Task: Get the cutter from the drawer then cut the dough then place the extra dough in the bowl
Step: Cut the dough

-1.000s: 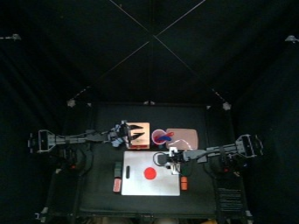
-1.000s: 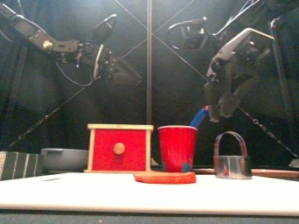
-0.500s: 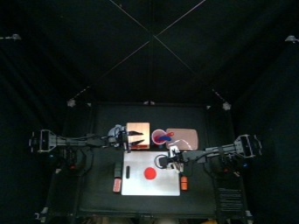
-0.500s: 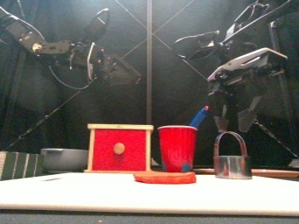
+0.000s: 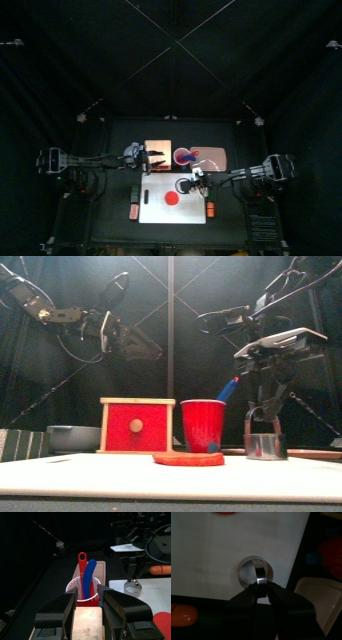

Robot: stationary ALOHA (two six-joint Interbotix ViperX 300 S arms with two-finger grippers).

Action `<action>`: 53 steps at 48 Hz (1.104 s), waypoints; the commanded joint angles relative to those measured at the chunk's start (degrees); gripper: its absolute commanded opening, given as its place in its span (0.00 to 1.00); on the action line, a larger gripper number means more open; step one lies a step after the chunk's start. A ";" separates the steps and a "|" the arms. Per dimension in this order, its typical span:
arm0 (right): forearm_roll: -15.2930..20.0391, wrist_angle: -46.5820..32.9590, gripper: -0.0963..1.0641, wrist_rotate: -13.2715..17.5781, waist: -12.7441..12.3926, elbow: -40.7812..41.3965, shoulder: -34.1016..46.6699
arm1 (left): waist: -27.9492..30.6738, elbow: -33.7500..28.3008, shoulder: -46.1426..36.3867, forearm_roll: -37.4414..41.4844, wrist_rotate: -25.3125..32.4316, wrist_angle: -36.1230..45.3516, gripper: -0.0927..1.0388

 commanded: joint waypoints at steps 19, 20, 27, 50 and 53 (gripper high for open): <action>6.86 -0.09 0.50 2.37 1.85 -7.12 -0.18 | -0.26 0.35 0.79 -2.37 0.09 -0.53 0.77; 7.56 -0.18 0.50 2.37 1.85 -7.65 -0.18 | -0.35 0.44 0.70 -2.46 0.09 -0.53 0.77; 10.28 0.09 0.50 2.64 2.02 -11.34 1.14 | -1.14 0.53 0.70 -2.46 0.00 -0.53 0.77; 10.99 -0.09 0.50 2.72 3.08 -19.69 10.20 | -4.22 1.93 0.70 -5.71 0.00 -0.62 0.77; 10.72 0.00 0.50 2.72 3.08 -20.48 10.90 | -4.22 2.29 0.70 -5.80 0.00 -0.62 0.77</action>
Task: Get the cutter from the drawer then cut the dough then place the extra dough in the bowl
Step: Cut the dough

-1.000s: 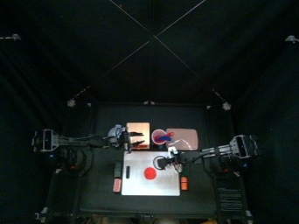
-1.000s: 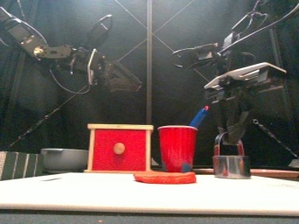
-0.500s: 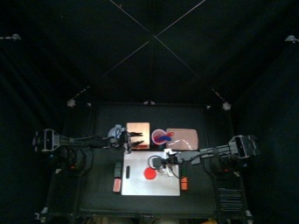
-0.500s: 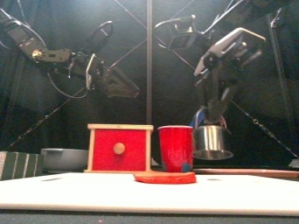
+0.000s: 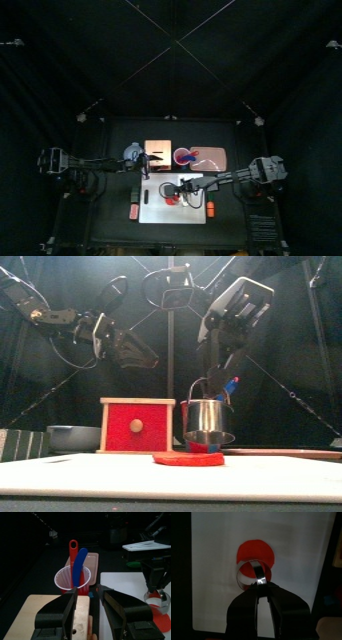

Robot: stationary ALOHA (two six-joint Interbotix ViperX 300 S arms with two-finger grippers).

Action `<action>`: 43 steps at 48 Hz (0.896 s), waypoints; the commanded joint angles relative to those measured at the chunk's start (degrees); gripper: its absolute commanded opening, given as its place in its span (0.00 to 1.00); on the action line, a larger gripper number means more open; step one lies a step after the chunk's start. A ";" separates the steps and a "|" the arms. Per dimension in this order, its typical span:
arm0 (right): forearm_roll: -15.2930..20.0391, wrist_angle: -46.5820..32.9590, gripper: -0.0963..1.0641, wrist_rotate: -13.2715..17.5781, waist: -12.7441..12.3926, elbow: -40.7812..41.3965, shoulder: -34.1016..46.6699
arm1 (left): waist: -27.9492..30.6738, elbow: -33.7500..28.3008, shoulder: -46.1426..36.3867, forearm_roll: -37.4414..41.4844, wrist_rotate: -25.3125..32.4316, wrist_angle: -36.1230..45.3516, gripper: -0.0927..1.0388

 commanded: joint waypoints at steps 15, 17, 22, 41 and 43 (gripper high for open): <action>-3.34 -0.18 0.50 0.18 -0.09 -4.48 0.97 | -0.18 0.62 -0.26 -0.62 0.09 -0.79 0.76; -3.78 -0.18 0.50 0.18 0.00 -4.57 1.23 | -0.18 0.70 -0.26 -0.79 0.09 -0.62 0.77; -5.19 -0.18 0.50 0.18 0.35 -4.57 1.93 | -0.09 1.05 -0.26 -0.97 0.09 -0.62 0.77; -5.98 0.00 0.50 0.09 1.67 -4.75 2.99 | 0.00 1.58 -0.18 -1.58 0.09 -0.62 0.77; -5.98 0.09 0.50 0.09 1.85 -4.75 2.99 | 0.00 1.58 -0.18 -1.58 0.09 -0.62 0.77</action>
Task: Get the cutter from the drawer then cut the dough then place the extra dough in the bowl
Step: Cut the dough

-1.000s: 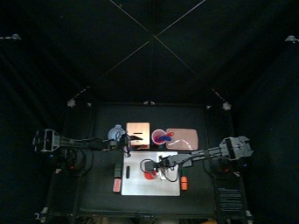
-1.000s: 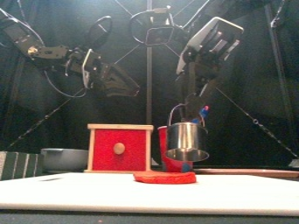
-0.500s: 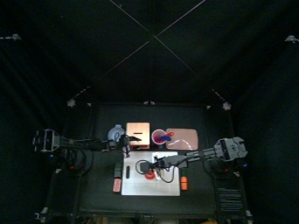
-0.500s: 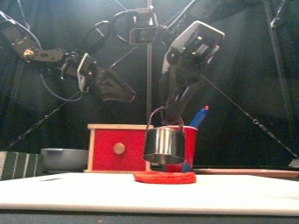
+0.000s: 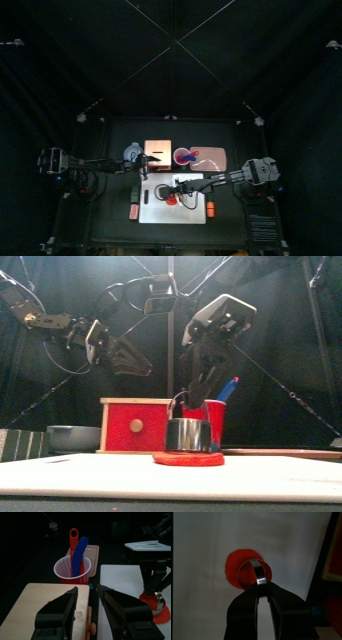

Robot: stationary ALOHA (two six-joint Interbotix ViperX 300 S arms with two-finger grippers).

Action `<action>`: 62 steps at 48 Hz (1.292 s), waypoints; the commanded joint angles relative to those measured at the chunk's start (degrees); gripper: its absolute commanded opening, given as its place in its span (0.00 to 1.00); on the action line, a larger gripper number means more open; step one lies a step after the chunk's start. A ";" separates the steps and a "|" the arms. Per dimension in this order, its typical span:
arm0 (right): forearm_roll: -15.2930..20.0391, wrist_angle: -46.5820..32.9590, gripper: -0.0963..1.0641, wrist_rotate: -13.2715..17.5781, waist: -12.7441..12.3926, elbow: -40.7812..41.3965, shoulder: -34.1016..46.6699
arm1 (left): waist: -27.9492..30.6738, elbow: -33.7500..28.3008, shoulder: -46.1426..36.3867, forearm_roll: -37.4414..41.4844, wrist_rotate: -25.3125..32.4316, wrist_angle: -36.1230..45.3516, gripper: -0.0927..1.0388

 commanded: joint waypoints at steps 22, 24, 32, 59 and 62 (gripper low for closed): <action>-2.29 2.55 0.50 0.09 1.85 -2.90 -1.76 | 0.26 -0.70 0.09 -0.09 0.09 -0.35 0.76; -2.11 2.64 0.50 0.09 1.85 -3.08 -1.67 | 0.26 -0.62 0.09 -0.09 0.09 -0.35 0.76; -2.55 2.64 0.50 0.09 2.02 -3.43 -0.97 | 0.26 -0.62 0.35 -0.09 0.09 -0.35 0.76; -4.31 1.67 0.51 0.00 2.11 -3.96 1.14 | 0.18 -0.53 0.79 -0.09 0.09 -0.35 0.77; -3.96 1.23 0.52 0.00 2.11 -3.96 1.32 | 0.18 -0.53 0.79 -0.09 0.09 -0.35 0.76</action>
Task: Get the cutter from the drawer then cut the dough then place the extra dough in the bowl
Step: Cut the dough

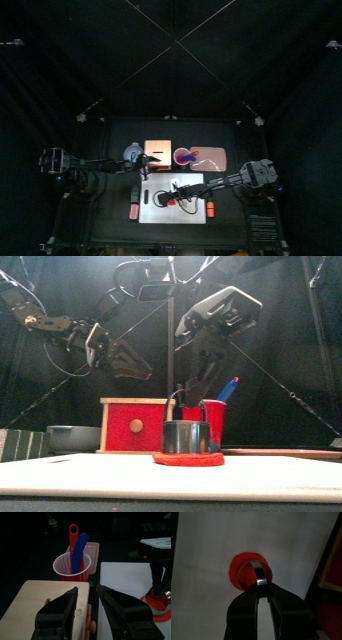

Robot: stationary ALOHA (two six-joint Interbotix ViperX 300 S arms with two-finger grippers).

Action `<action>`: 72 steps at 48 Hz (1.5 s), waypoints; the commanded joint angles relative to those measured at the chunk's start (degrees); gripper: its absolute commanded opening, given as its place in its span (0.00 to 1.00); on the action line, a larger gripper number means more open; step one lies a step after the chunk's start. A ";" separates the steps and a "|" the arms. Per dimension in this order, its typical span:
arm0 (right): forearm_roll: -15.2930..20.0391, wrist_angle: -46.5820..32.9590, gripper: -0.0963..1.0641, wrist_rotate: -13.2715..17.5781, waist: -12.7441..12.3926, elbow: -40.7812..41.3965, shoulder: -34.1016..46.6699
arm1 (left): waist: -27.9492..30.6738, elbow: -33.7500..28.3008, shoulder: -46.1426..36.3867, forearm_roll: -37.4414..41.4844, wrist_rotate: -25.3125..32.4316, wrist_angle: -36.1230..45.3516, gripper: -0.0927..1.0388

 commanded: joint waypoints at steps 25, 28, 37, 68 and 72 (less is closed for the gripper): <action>2.64 -2.55 0.79 0.09 0.18 -1.41 -2.81 | 0.09 -0.44 -0.26 -0.09 0.00 -0.62 0.76; 2.55 -3.87 0.79 0.09 0.18 -1.05 -4.22 | 0.09 -0.44 -0.26 -0.44 0.00 -0.79 0.77; 2.72 -11.60 0.79 0.09 -0.18 3.96 -10.37 | -0.88 -0.09 -0.70 -2.64 0.09 -3.16 0.77; 0.53 -63.54 0.79 -1.14 -6.77 38.41 -21.09 | -19.69 -0.26 6.94 -11.60 0.62 -17.84 0.77; -0.53 -70.75 0.79 -0.70 -6.86 41.31 -20.39 | -22.94 -0.97 10.55 -15.91 2.55 -20.48 0.77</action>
